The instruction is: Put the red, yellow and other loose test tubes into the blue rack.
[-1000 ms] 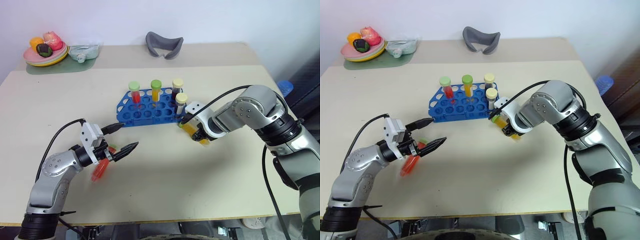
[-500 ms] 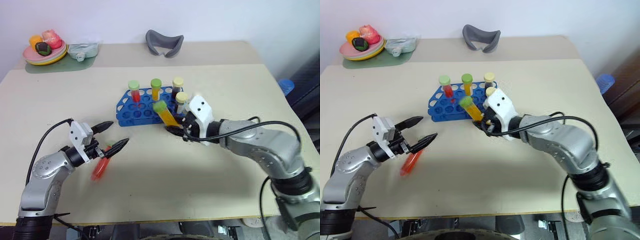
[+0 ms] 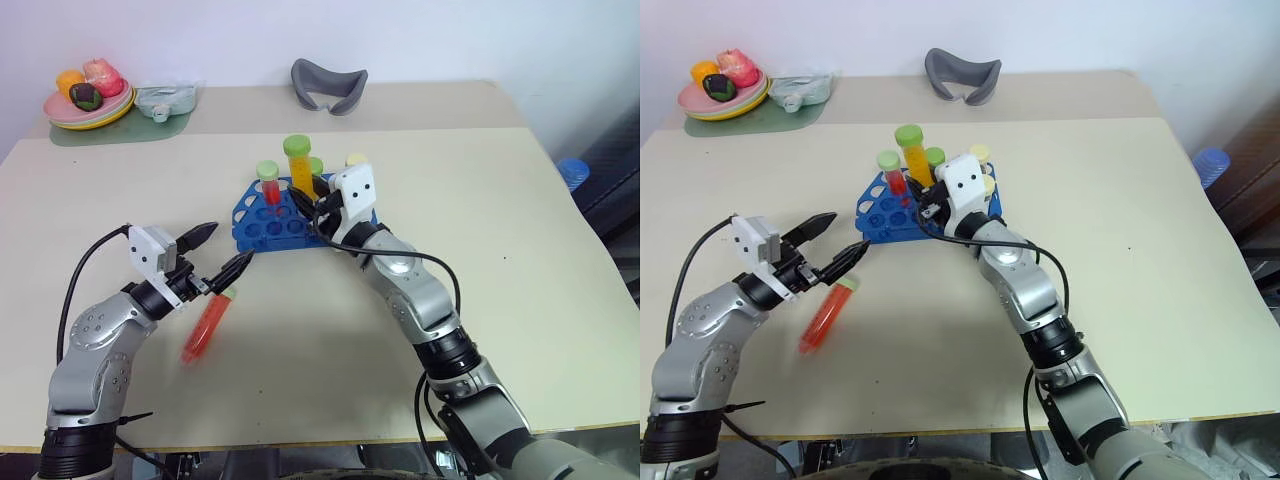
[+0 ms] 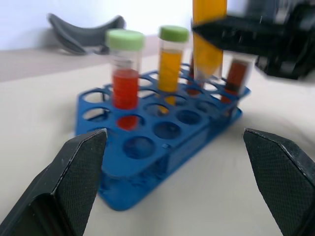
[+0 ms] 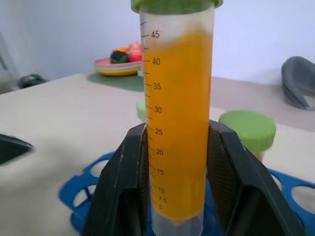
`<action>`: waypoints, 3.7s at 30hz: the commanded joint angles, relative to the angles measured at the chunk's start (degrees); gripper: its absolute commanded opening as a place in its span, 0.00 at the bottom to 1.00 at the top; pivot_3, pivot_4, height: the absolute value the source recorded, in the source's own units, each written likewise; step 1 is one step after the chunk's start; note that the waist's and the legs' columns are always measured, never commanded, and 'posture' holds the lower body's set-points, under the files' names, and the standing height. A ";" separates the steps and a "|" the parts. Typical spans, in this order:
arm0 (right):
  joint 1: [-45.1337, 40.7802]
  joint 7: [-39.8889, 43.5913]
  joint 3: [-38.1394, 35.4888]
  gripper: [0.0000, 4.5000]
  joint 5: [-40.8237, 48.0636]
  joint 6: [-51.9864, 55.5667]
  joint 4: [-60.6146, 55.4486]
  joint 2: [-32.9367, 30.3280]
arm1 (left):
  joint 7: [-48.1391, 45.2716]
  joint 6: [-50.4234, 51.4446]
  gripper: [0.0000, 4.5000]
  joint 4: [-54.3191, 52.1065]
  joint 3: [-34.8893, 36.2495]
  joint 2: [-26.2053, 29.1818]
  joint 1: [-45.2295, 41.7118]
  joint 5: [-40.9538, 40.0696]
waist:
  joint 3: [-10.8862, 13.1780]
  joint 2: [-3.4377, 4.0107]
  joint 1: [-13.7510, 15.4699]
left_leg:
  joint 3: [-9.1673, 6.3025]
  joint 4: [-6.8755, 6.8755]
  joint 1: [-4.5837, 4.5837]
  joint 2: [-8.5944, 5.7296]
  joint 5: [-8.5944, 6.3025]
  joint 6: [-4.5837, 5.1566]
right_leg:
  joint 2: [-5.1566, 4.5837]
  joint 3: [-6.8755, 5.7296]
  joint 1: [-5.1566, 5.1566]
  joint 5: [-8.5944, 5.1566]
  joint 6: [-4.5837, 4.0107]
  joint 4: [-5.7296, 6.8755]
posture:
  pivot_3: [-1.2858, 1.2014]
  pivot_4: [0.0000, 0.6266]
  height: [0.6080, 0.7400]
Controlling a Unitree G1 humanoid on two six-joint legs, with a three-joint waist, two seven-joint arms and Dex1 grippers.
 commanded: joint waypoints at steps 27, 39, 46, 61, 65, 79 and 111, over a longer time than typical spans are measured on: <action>4.77 1.29 -5.38 0.47 -7.72 -16.22 11.32 5.76 | -0.30 -0.13 1.00 -5.29 3.22 -1.71 3.11 -5.80 | -0.01 0.01 -0.03 | 0.00 0.04 0.06 0.00 0.03 -0.06 | 0.01 0.00 0.05 0.00 0.00 0.11 | 0.52 0.24 1.00; 4.41 5.63 -5.97 0.99 -5.87 -13.46 -3.29 3.85 | 5.03 4.92 1.00 -9.05 2.78 -0.08 0.51 -5.76 | -0.01 0.01 0.01 | -0.01 0.05 0.06 0.00 0.04 -0.06 | 0.01 0.00 0.04 0.00 0.00 0.14 | 0.52 0.24 1.00; 5.38 14.15 -5.42 0.99 0.16 -0.46 -18.03 -3.76 | 12.31 18.59 1.00 -14.24 5.16 7.29 -3.72 -10.45 | -0.02 0.00 -0.02 | -0.04 0.06 0.08 0.00 0.03 -0.06 | 0.01 0.00 0.06 0.00 0.00 0.16 | 0.52 0.24 1.00; 6.16 30.79 -6.85 0.99 7.94 9.42 -27.39 -21.48 | 16.85 77.21 1.00 -12.58 -5.64 36.56 -28.26 -28.43 | 0.04 -0.05 -0.09 | -0.12 0.07 0.09 -0.02 0.03 -0.05 | 0.07 -0.05 0.14 -0.01 0.01 0.13 | 0.52 0.24 1.00; 6.57 33.18 -5.80 0.99 8.54 9.61 -28.55 -22.44 | 18.73 78.08 1.00 -9.66 -16.65 42.66 -32.14 -33.69 | 0.06 0.00 -0.20 | -0.11 0.01 0.15 0.01 0.03 -0.05 | 0.11 -0.02 0.11 -0.01 0.00 0.15 | 0.52 0.24 1.00; 10.76 32.61 -3.70 0.99 9.28 12.78 -35.17 -22.07 | 42.78 78.08 1.00 -8.12 -31.23 42.99 -35.85 -47.00 | 0.06 -0.06 0.05 | -0.12 0.13 0.08 -0.01 0.03 -0.06 | 0.07 -0.03 0.12 -0.01 0.00 0.17 | 0.52 0.24 1.00; 11.84 32.04 -3.56 1.00 9.52 13.35 -36.23 -21.84 | 78.97 59.75 0.95 1.69 -43.53 44.96 -34.06 -80.60 | -0.06 0.11 1.19 | -0.07 0.08 0.99 -0.04 0.03 -0.06 | 0.02 -0.01 1.02 -0.02 -0.01 0.10 | 0.52 0.24 1.00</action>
